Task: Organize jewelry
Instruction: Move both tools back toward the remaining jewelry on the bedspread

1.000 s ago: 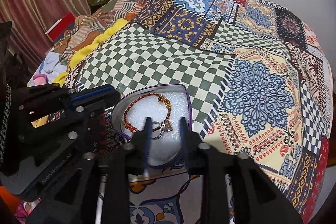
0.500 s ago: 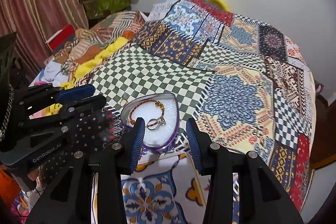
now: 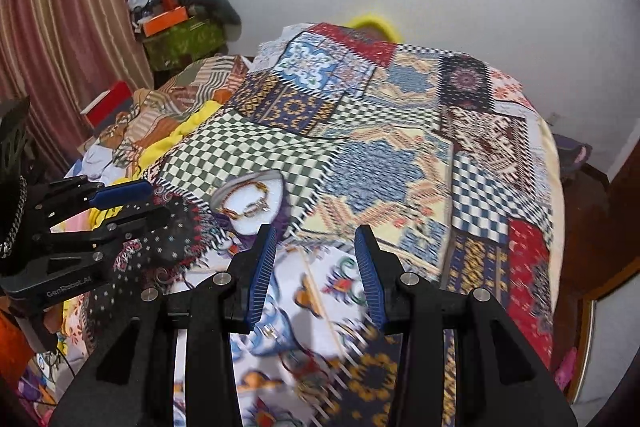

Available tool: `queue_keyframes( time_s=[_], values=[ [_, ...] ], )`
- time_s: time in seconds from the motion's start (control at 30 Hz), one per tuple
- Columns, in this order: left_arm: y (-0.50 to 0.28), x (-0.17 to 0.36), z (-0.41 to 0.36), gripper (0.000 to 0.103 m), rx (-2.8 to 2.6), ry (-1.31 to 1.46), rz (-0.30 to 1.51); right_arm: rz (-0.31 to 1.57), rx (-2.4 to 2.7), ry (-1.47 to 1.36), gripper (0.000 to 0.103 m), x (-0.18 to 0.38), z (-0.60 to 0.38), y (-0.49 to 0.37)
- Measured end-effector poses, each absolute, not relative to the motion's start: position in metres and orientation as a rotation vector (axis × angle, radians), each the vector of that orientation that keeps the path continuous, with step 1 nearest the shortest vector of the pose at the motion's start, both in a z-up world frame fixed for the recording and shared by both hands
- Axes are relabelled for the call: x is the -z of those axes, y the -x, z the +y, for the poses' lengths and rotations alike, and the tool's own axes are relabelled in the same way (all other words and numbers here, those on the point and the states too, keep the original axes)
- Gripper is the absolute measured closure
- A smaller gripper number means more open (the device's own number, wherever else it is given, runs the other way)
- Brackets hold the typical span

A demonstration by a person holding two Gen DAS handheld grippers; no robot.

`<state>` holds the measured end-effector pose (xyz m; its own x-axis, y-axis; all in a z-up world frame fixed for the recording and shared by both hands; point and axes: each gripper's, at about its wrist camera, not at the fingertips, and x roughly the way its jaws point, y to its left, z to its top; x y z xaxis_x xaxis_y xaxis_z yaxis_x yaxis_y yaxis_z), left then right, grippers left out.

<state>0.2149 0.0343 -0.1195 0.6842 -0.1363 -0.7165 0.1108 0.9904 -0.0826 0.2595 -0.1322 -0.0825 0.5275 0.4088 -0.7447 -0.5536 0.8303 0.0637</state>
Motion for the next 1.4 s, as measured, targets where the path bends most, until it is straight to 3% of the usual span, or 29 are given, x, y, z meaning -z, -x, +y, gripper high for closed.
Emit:
queue_keyframes(
  time_s=[0.5,1.13,1.23,1.4],
  values=[
    [-0.207,0.152,-0.014,0.064,0.238,0.024,0.909,0.948,-0.564,0.118,0.066,0.127,-0.193,-0.232],
    [-0.185,0.179,-0.017,0.064,0.267,0.053,0.962,0.969,-0.593,0.191,0.066,0.168,-0.172,-0.201],
    [-0.188,0.18,-0.018,0.064,0.27,0.05,0.963,0.96,-0.587,0.199,0.079,0.169,-0.172,-0.2],
    [-0.196,0.18,-0.022,0.064,0.284,0.025,0.957,0.967,-0.598,0.179,0.08,0.168,-0.175,-0.202]
  ],
)
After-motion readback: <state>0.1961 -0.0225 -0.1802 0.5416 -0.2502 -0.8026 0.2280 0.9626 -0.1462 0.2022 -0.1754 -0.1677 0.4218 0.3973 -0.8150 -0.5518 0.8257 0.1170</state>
